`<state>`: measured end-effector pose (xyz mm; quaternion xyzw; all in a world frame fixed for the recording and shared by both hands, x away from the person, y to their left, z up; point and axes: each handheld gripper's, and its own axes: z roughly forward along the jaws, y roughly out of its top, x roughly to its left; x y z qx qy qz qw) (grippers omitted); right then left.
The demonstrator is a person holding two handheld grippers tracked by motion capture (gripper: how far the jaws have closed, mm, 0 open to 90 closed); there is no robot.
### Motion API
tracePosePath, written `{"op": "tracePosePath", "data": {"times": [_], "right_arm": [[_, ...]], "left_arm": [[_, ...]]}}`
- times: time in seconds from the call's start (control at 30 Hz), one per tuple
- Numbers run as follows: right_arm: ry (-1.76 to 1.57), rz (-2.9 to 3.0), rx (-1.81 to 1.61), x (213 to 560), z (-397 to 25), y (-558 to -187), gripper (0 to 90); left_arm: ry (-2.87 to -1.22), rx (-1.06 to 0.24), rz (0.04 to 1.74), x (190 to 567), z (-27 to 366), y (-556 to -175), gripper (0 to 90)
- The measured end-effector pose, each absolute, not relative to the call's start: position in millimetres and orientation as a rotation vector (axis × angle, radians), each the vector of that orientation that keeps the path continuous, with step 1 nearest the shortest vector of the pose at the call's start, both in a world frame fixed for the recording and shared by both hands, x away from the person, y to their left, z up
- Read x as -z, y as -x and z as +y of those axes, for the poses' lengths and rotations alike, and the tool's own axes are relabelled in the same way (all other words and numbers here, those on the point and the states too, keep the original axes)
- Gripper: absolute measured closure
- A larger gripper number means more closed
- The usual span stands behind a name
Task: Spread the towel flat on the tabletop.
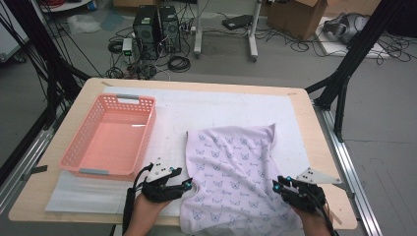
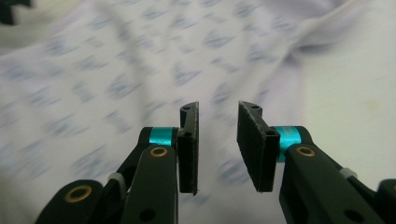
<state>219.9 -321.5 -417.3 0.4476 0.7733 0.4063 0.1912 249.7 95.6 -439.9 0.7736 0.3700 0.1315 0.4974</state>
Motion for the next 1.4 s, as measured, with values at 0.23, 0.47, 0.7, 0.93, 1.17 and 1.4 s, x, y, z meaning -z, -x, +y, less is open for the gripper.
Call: {"op": "tracePosePath", "data": {"times": [0.23,0.47,0.7,0.93,1.17,1.4], "right_arm": [[-1.292,2.151,-0.965,430.3,-320.0,-275.0,69.1],[-1.336,2.179,-0.926,443.1,-313.8,-308.4,83.4],[-1.365,2.180,-0.879,434.0,-345.1,-291.3,88.9],[-1.479,2.173,-0.921,430.0,-386.5,-273.3,82.9],[-1.324,2.172,-1.067,426.0,-347.1,-284.7,63.2],[-1.251,2.269,-0.995,445.0,-308.3,-299.8,73.4]], "left_arm": [[-1.855,-0.329,0.919,435.4,86.0,-277.4,43.1],[-1.836,-0.359,0.994,433.1,89.3,-300.9,42.8],[-1.835,-0.414,1.000,430.1,90.0,-311.7,42.8],[-1.859,-0.359,1.021,435.5,80.0,-335.1,42.9],[-2.001,-0.349,1.020,448.9,64.9,-337.2,68.1],[-2.023,-0.325,0.981,442.3,68.4,-315.3,86.6]]}}
